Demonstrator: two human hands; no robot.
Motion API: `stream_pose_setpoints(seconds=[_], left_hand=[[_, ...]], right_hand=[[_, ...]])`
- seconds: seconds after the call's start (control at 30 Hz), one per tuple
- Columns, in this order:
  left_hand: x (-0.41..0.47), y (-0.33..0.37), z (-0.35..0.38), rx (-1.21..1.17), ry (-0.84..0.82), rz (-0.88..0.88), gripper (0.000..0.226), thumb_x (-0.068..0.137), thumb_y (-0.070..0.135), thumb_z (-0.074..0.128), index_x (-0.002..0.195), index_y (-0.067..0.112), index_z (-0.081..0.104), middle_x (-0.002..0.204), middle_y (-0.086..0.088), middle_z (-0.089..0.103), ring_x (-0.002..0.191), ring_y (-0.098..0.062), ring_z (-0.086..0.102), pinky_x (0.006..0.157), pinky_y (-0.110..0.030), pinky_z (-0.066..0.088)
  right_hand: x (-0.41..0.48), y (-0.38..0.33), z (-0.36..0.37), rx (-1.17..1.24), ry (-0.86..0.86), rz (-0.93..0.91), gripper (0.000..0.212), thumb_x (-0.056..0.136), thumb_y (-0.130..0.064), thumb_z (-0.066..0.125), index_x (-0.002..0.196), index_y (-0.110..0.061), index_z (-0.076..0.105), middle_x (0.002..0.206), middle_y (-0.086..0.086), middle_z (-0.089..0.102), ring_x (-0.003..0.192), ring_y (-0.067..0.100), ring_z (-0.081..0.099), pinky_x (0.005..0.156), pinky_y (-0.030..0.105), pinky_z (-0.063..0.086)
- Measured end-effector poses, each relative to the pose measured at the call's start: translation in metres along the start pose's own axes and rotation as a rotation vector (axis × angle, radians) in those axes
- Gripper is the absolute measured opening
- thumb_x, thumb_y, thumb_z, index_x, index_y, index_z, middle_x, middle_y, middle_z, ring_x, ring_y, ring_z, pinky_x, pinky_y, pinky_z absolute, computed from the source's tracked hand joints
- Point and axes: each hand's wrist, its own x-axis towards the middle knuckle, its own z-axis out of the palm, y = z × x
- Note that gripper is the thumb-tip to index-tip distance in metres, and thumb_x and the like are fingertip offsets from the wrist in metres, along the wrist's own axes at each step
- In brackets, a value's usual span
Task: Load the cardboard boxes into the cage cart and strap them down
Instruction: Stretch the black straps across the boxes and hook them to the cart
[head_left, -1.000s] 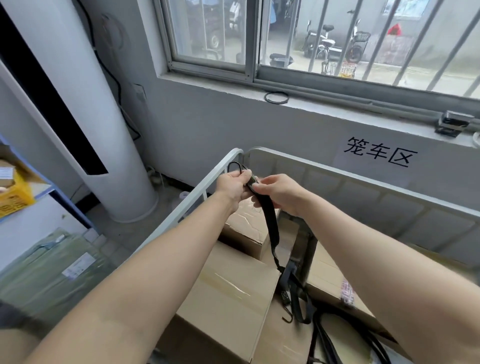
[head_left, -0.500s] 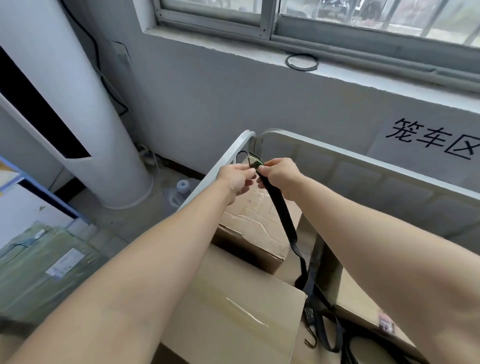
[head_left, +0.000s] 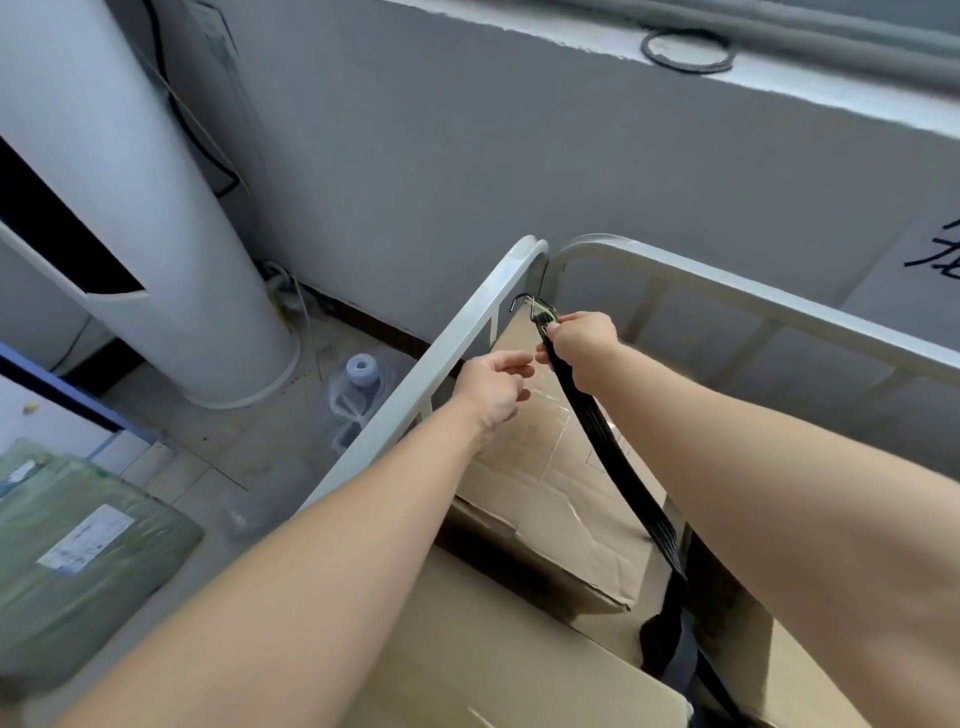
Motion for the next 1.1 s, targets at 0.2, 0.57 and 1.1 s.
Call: stream_pose_setpoints(seconds=[0.2, 0.57, 1.1], left_hand=[[0.016, -0.012, -0.011, 0.081, 0.089, 0.045, 0.041, 0.090, -0.010, 0.034, 0.100, 0.016, 0.065, 0.099, -0.002, 0.061, 0.083, -0.017, 0.055, 0.062, -0.018, 0.042], [-0.030, 0.004, -0.001, 0.164, 0.032, -0.007, 0.032, 0.095, -0.006, 0.038, 0.111, 0.005, 0.063, 0.101, -0.008, 0.063, 0.085, -0.016, 0.058, 0.056, -0.010, 0.046], [-0.214, 0.051, 0.111, 0.188, -0.117, -0.123, 0.015, 0.098, 0.021, 0.048, 0.100, 0.008, 0.055, 0.092, -0.006, 0.057, 0.069, -0.015, 0.056, 0.065, -0.026, 0.048]], right_hand=[[0.029, 0.010, 0.026, 0.024, 0.000, -0.002, 0.021, 0.096, 0.001, 0.047, 0.113, 0.003, 0.060, 0.067, 0.010, 0.054, 0.041, 0.015, 0.056, 0.047, 0.023, 0.047], [-0.015, 0.037, -0.016, -0.159, -0.125, -0.001, 0.016, 0.097, -0.007, 0.053, 0.088, 0.004, 0.062, 0.061, 0.012, 0.053, 0.047, 0.017, 0.046, 0.048, 0.025, 0.041], [-0.233, 0.043, -0.193, -0.252, -0.151, -0.058, 0.019, 0.093, -0.014, 0.062, 0.091, 0.005, 0.064, 0.062, 0.011, 0.057, 0.035, 0.011, 0.050, 0.040, 0.017, 0.046]])
